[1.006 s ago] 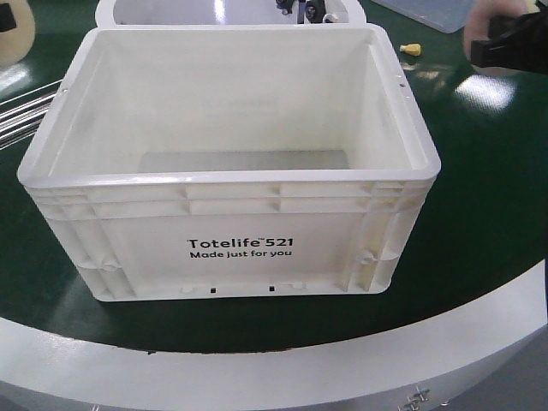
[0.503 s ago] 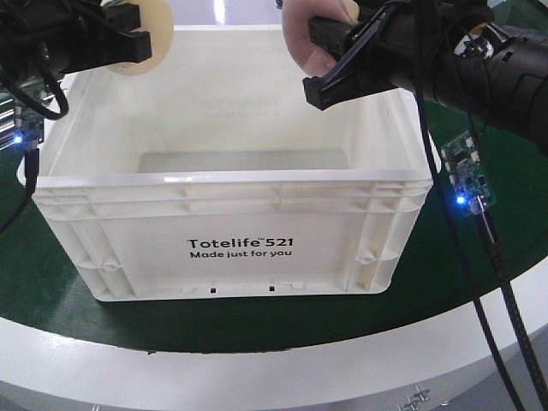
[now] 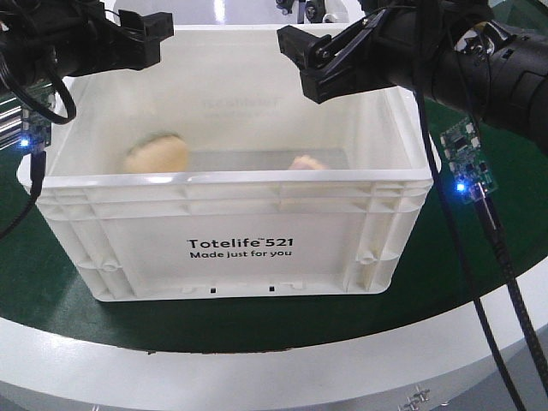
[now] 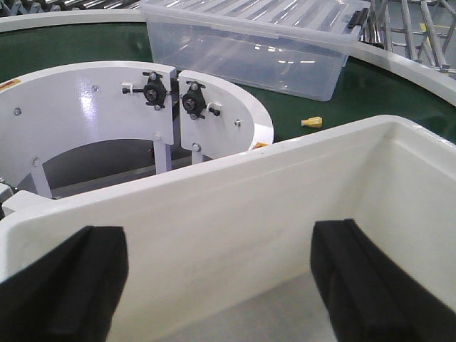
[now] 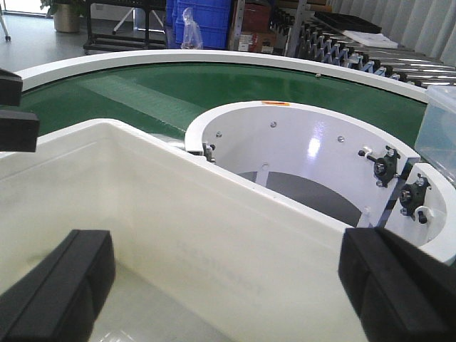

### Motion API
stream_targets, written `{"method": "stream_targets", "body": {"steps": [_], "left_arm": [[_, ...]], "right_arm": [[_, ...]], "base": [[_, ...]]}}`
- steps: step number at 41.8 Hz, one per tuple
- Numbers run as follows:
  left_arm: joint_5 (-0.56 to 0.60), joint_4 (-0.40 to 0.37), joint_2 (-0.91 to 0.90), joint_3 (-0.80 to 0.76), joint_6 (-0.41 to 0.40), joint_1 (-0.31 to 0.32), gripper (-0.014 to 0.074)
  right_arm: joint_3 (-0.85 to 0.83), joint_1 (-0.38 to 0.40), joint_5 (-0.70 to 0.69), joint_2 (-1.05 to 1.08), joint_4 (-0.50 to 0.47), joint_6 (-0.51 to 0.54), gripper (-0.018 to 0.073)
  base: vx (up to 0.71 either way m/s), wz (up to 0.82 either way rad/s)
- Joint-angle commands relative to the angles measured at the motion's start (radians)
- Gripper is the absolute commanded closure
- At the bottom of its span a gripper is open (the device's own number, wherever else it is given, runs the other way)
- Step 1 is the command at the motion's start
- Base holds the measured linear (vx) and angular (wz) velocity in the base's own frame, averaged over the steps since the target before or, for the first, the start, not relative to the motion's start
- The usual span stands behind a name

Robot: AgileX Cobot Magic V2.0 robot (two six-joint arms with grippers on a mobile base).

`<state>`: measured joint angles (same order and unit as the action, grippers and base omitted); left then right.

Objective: Place moving items into box and shelve
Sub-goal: 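Move both grippers to the tote's side rims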

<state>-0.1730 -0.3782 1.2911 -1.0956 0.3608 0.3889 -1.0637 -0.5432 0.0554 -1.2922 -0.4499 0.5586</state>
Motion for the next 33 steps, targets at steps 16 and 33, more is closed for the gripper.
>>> {"method": "stream_targets", "body": {"steps": [16,33], "left_arm": [[-0.269,0.046,-0.120,-0.037,-0.136,-0.296,0.0038],[-0.284,0.043,-0.118,-0.037,-0.140,-0.300,0.0038]], "right_arm": [[-0.121,0.381,0.368,0.049,-0.138,-0.088,-0.0034],[-0.370,0.391,0.716,-0.085,0.178,-0.406,-0.0016]], "base": [[0.00,0.00],[0.00,0.00]]}}
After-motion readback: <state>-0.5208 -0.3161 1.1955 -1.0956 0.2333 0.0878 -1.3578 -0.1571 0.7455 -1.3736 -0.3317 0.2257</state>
